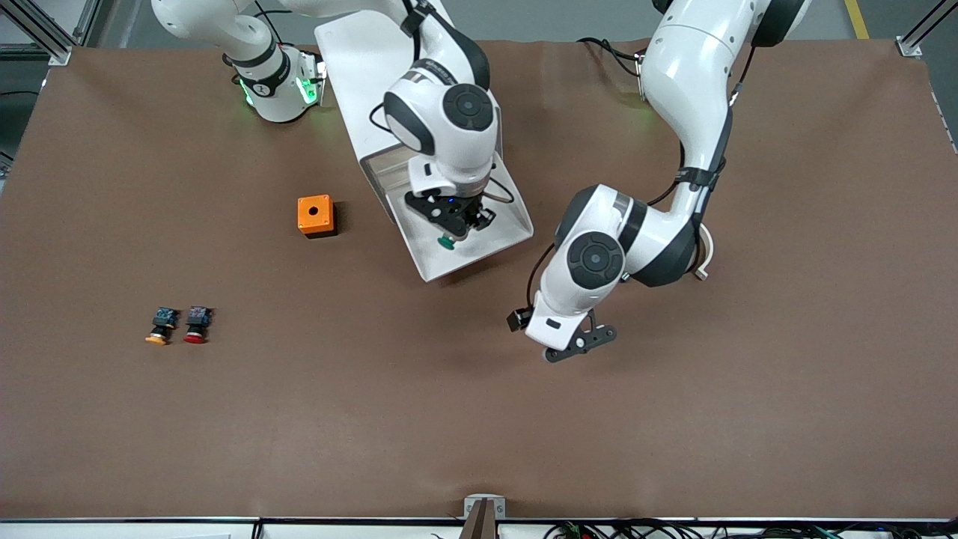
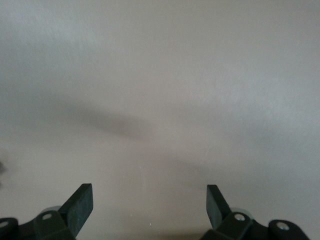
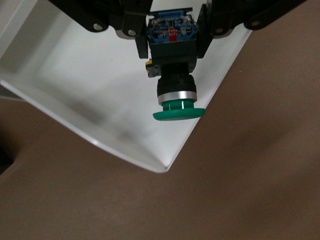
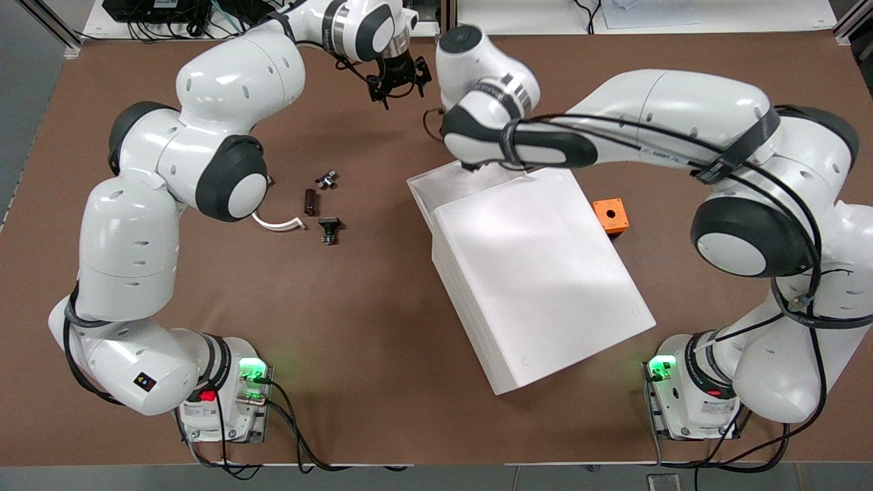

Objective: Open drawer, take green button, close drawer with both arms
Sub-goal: 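Carry the green button beside the red button while the left gripper pushes drawer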

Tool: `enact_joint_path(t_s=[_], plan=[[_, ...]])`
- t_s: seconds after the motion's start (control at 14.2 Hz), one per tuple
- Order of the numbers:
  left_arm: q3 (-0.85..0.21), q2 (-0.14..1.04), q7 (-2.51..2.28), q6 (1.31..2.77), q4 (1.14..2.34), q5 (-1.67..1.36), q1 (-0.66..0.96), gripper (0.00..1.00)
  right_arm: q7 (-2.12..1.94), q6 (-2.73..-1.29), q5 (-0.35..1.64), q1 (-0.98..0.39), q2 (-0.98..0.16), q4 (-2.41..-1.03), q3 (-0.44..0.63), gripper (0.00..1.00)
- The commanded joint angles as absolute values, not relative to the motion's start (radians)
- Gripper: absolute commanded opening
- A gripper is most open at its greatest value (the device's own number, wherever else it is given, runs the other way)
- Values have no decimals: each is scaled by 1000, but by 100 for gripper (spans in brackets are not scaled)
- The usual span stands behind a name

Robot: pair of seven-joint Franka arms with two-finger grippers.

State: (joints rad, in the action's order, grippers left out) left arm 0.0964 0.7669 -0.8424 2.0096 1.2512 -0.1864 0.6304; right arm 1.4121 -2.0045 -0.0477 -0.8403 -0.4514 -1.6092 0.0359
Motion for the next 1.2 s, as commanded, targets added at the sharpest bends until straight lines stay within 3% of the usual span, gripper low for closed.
enact_joint_path(t_s=[0.0, 0.49, 1.13], plan=[[100, 759, -893, 2026, 1285, -164, 658, 100, 1274, -1927, -58, -760, -385, -1614, 25, 0], [83, 764, -897, 2111, 1348, -179, 722, 100, 784, -1968, -80, -494, -321, -1722, 26, 0], [83, 775, -897, 2138, 1376, -181, 802, 100, 420, -2354, -123, -195, -318, -2006, 26, 0]])
